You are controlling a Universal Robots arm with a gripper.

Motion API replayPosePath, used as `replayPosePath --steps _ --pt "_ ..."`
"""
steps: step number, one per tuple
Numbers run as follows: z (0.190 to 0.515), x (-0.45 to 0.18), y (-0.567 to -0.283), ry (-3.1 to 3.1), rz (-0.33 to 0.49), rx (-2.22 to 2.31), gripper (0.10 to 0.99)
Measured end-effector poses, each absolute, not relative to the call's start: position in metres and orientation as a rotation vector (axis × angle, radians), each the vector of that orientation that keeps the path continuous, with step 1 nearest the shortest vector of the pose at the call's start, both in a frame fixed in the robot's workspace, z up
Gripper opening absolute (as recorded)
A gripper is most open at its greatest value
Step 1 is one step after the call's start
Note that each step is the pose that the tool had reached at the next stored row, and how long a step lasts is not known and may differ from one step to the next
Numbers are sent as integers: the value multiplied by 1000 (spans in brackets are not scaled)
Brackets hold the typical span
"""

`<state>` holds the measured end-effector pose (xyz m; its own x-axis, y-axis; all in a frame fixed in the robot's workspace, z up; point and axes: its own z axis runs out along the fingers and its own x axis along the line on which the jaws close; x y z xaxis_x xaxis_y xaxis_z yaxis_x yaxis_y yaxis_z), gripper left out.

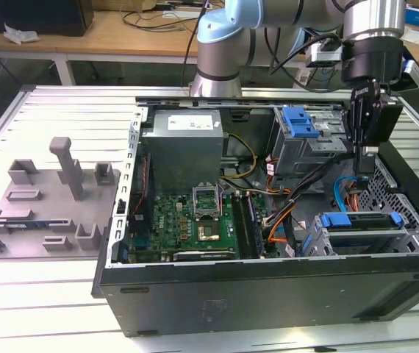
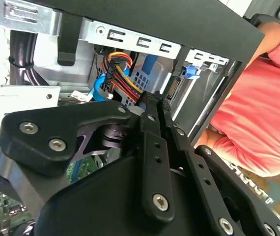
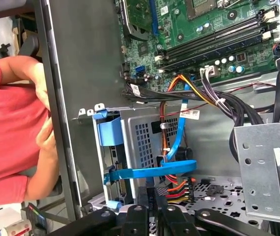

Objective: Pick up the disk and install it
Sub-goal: 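Insert the first disk wire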

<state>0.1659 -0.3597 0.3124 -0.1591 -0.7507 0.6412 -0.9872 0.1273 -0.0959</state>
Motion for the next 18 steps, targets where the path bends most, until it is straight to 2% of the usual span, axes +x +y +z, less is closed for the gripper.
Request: replayPosePath --steps 4,9,18 --pt "321 166 -371 -1971 713 1674 169" --pt "324 166 -393 -2006 668 1704 169" --pt "332 166 -411 -2058 606 1746 169"
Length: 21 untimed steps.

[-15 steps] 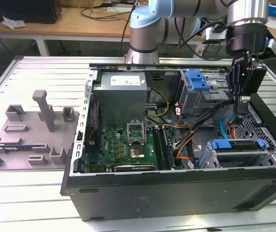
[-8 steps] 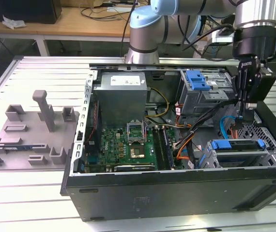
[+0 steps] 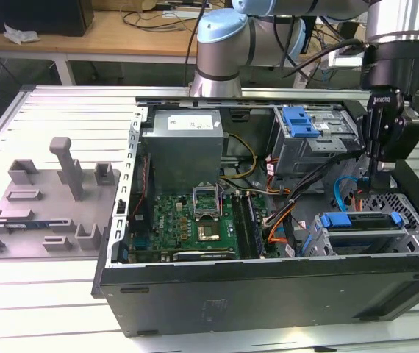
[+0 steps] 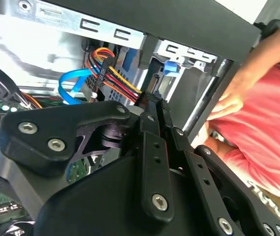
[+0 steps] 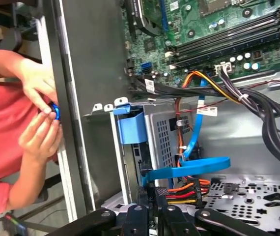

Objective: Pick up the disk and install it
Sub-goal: 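Insert the first disk wire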

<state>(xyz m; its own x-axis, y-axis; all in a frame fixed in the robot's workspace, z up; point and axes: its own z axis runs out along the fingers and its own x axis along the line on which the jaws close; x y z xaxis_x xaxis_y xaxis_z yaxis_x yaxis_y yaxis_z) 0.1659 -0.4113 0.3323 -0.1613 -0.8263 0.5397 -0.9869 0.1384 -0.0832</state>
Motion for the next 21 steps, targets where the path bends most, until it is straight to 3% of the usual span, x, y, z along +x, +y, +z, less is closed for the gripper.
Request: replayPosePath --steps 21 --pt "348 162 -431 -2166 430 1903 169"
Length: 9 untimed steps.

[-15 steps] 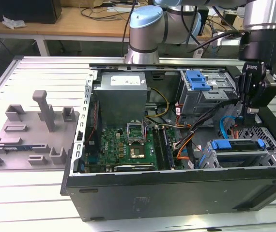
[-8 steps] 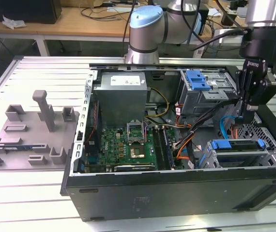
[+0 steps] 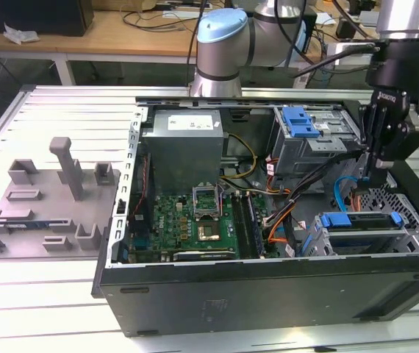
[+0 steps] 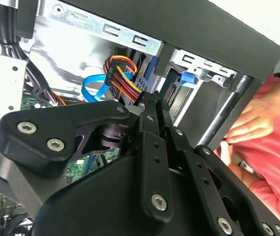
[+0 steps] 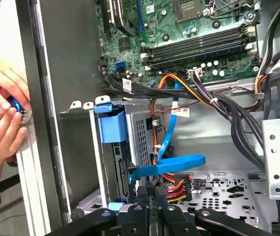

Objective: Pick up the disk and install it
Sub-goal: 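Insert the first disk wire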

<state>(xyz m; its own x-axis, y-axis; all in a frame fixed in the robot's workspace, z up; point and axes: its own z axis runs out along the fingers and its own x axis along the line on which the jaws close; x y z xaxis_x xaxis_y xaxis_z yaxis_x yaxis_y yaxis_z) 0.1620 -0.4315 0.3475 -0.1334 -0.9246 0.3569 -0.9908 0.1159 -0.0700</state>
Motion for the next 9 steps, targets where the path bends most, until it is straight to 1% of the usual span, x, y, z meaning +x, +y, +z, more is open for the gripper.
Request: replayPosePath --steps 5,9 --pt "350 162 -442 -2227 328 1954 169" --pt "353 162 -449 -2247 292 1970 169"
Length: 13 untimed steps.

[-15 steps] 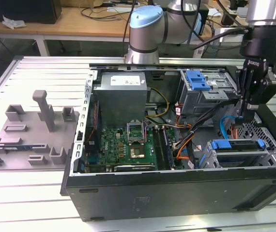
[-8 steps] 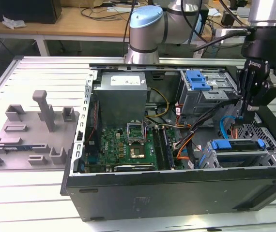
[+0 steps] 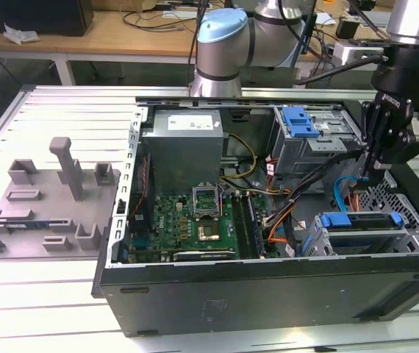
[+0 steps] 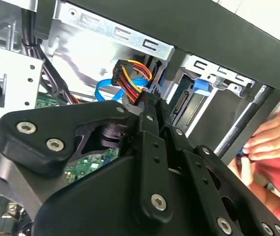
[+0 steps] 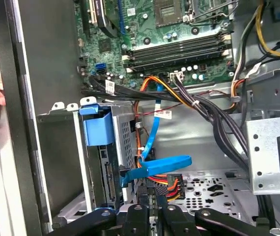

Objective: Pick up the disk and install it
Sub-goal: 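Insert the first disk wire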

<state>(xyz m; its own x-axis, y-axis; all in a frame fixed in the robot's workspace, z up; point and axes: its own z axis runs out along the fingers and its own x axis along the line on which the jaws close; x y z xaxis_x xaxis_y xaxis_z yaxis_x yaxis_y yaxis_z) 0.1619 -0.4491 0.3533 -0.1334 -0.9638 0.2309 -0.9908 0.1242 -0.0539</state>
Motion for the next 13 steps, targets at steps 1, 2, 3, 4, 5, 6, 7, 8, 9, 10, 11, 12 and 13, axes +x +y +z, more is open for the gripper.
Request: replayPosePath --steps 1,2,3,4,5,6,7,8,9,10,11,12,13 --pt "356 162 -453 -2255 278 1977 169" --pt "358 162 -457 -2264 260 1985 169" --pt "359 162 -460 -2274 242 1992 169" --pt "360 162 -463 -2278 233 1996 169" --pt "360 162 -465 -2282 227 1999 169" --pt "360 162 -469 -2287 217 2003 169" --pt "360 162 -471 -2290 211 2006 169" --pt "360 162 -477 -2296 200 2011 169" --pt "360 162 -480 -2300 190 2015 169" --pt "360 162 -483 -2304 183 2018 169" --pt "360 162 -491 -2312 166 2025 169" --pt "360 162 -499 -2316 158 2028 169" --pt "360 162 -503 -2312 155 2030 169"
